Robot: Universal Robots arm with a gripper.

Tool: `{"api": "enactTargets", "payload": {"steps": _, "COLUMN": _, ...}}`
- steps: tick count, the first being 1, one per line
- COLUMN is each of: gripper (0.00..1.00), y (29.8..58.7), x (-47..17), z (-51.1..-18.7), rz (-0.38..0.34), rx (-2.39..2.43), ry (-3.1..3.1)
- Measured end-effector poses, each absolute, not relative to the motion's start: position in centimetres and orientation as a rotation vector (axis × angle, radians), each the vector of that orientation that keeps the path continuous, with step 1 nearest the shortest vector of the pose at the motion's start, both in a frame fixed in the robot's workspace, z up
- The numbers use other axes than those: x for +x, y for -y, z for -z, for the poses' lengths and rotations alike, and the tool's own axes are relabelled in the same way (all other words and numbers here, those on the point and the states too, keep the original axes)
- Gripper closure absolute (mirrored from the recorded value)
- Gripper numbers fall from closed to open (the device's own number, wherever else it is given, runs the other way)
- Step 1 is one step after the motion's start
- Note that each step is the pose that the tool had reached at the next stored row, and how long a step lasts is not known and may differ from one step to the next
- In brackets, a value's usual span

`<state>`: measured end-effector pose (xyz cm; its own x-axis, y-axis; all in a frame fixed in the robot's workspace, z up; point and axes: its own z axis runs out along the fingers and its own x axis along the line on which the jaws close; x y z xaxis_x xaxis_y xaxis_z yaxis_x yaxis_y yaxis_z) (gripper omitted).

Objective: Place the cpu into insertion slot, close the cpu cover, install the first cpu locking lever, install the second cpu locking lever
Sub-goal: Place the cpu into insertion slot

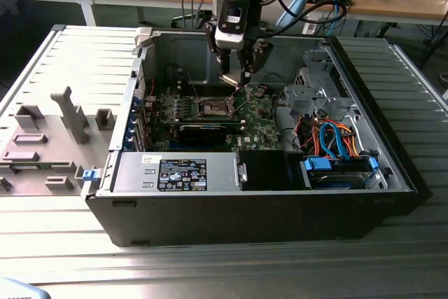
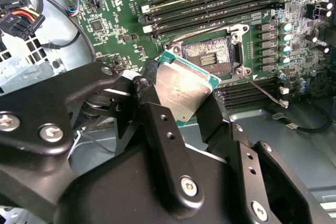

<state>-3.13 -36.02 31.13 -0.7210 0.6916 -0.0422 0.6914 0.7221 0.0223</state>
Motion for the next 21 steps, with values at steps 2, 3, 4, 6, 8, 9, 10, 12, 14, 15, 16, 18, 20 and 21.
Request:
{"api": "enactTargets", "payload": {"steps": 2, "gripper": 0.45, "y": 36.02, "x": -3.13, "z": -31.12, "rz": -0.008, "rx": 1.156, "ry": -2.87}}
{"api": "enactTargets", "payload": {"steps": 3, "gripper": 0.45, "y": 36.02, "x": -3.13, "z": -31.11, "rz": -0.007, "rx": 1.157, "ry": -2.869}}
{"api": "enactTargets", "payload": {"steps": 4, "gripper": 0.45, "y": 36.02, "x": -3.13, "z": -31.11, "rz": -0.007, "rx": 1.158, "ry": -2.869}}
{"api": "enactTargets", "payload": {"steps": 6, "gripper": 0.45, "y": 36.02, "x": -3.13, "z": -31.11, "rz": -0.007, "rx": 1.16, "ry": -2.868}}
{"api": "enactTargets", "payload": {"steps": 8, "gripper": 0.45, "y": 36.02, "x": -3.13, "z": -31.1, "rz": -0.007, "rx": 1.162, "ry": -2.867}}
{"api": "enactTargets", "payload": {"steps": 9, "gripper": 0.45, "y": 36.02, "x": -3.13, "z": -31.1, "rz": -0.007, "rx": 1.163, "ry": -2.867}}
{"api": "enactTargets", "payload": {"steps": 10, "gripper": 0.45, "y": 36.02, "x": -3.13, "z": -31.09, "rz": -0.007, "rx": 1.164, "ry": -2.867}}
{"api": "enactTargets", "payload": {"steps": 12, "gripper": 0.45, "y": 36.02, "x": -3.13, "z": -31.08, "rz": -0.007, "rx": 1.168, "ry": -2.865}}
{"api": "enactTargets", "payload": {"steps": 14, "gripper": 0.45, "y": 36.02, "x": -3.13, "z": -31.07, "rz": -0.007, "rx": 1.17, "ry": -2.864}}
{"api": "enactTargets", "payload": {"steps": 15, "gripper": 0.45, "y": 36.02, "x": -3.13, "z": -31.07, "rz": -0.007, "rx": 1.173, "ry": -2.863}}
{"api": "enactTargets", "payload": {"steps": 16, "gripper": 0.45, "y": 36.02, "x": -3.13, "z": -31.06, "rz": -0.007, "rx": 1.175, "ry": -2.862}}
{"api": "enactTargets", "payload": {"steps": 18, "gripper": 0.45, "y": 36.02, "x": -3.13, "z": -31.05, "rz": -0.007, "rx": 1.178, "ry": -2.861}}
{"api": "enactTargets", "payload": {"steps": 20, "gripper": 0.45, "y": 36.02, "x": -3.13, "z": -31.05, "rz": -0.007, "rx": 1.18, "ry": -2.86}}
{"api": "enactTargets", "payload": {"steps": 21, "gripper": 0.45, "y": 36.02, "x": -3.13, "z": -31.04, "rz": -0.007, "rx": 1.181, "ry": -2.86}}
